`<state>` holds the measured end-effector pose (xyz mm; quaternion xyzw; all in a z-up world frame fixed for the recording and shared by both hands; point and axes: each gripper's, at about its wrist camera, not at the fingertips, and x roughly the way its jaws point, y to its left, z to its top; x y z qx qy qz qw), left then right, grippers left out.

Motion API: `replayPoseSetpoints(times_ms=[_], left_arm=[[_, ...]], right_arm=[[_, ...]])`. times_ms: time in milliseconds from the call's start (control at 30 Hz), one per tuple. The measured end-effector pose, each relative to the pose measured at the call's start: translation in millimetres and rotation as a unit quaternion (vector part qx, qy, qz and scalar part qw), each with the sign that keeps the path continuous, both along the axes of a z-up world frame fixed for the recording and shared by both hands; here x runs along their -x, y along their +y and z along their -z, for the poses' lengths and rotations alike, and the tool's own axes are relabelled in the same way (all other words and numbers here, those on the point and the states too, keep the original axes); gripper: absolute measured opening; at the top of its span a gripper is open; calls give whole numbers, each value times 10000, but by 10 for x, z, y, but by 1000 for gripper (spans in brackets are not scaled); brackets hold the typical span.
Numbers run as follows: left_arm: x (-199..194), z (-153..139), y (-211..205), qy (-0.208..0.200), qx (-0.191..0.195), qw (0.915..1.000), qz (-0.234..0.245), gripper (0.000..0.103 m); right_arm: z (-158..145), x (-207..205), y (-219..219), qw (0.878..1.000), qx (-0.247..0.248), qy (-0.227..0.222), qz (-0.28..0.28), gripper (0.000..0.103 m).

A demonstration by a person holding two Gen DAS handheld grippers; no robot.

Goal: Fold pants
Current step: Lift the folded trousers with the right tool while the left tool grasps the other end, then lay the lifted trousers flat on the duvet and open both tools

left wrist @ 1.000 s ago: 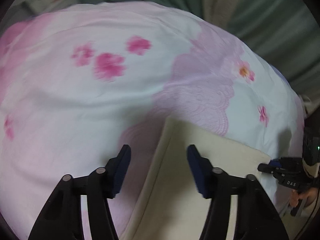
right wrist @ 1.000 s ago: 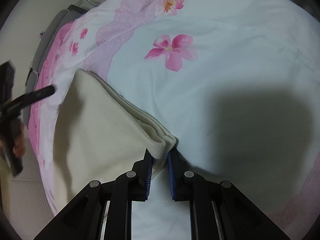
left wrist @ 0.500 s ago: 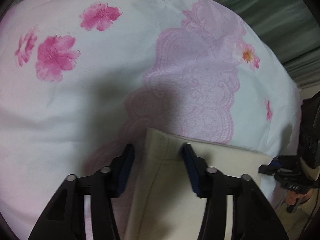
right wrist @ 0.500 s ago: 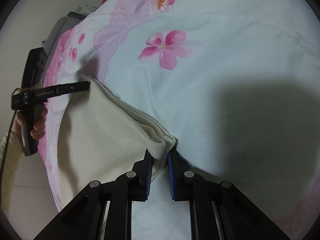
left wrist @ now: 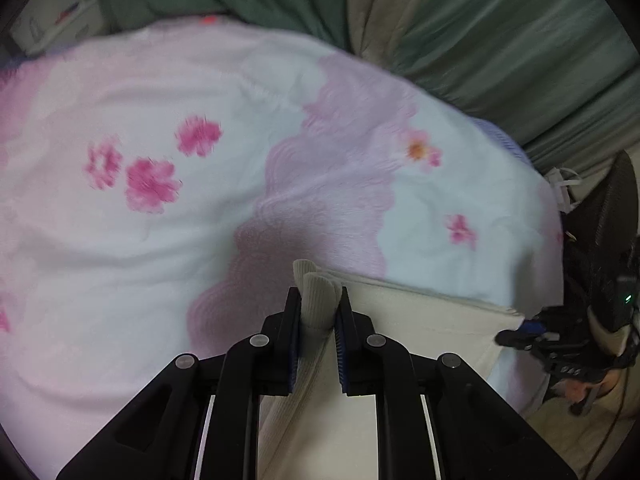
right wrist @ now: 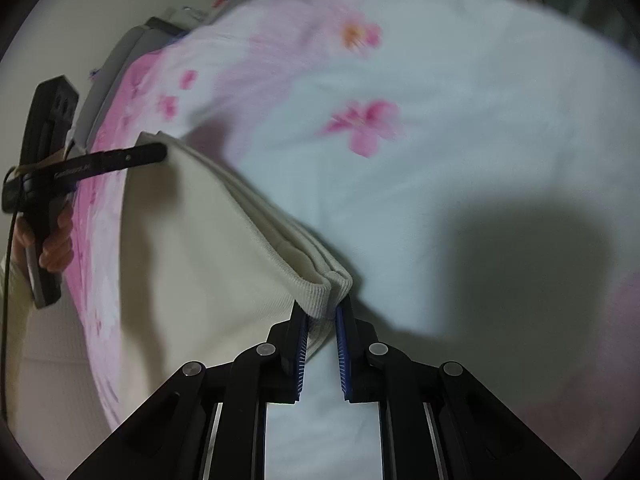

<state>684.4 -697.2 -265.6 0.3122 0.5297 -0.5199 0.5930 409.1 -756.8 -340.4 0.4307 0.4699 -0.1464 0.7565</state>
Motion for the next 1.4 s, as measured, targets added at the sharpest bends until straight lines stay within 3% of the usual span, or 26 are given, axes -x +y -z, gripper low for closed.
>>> replayPoseSetpoints(times_ms=[133, 300, 533, 633, 767, 867, 1000, 1133, 1267, 1400], left_arm=[[121, -434, 216, -314, 330, 9988, 181, 16], [267, -1072, 885, -694, 784, 9945, 28, 16], [416, -1717, 2066, -1218, 1076, 9848, -617, 17], [476, -1853, 2561, -1352, 1138, 9805, -861, 17], [524, -1871, 3356, -1447, 1127, 9752, -1240, 17], [470, -1734, 3935, -1347, 1053, 9727, -1570, 17], [432, -1425, 4563, -1148, 779, 9727, -1858, 17], [454, -1110, 5035, -1042, 564, 9736, -1948, 17], [457, -771, 5398, -859, 399, 9739, -2061, 17], [456, -438, 5661, -701, 177, 9755, -2077, 17]], right_arm=[[-561, 69, 213, 9981, 457, -170, -374, 12], [-1279, 40, 632, 9869, 1234, -370, -972, 12], [-2111, 58, 1546, 9608, 2064, -752, -1690, 13], [-2385, 56, 2060, 9403, 2502, -895, -2126, 13], [-2602, 60, 2786, 9194, 2694, -1072, -2658, 13], [-2634, 30, 3349, 8998, 2921, -1107, -3047, 13], [-2479, -47, 4030, 8835, 2967, -1014, -3481, 13], [-2175, -113, 4715, 8603, 3028, -787, -4024, 13], [-1761, -136, 5399, 8268, 3169, -527, -4617, 13], [-1398, -166, 5791, 8038, 3194, -236, -5014, 13]])
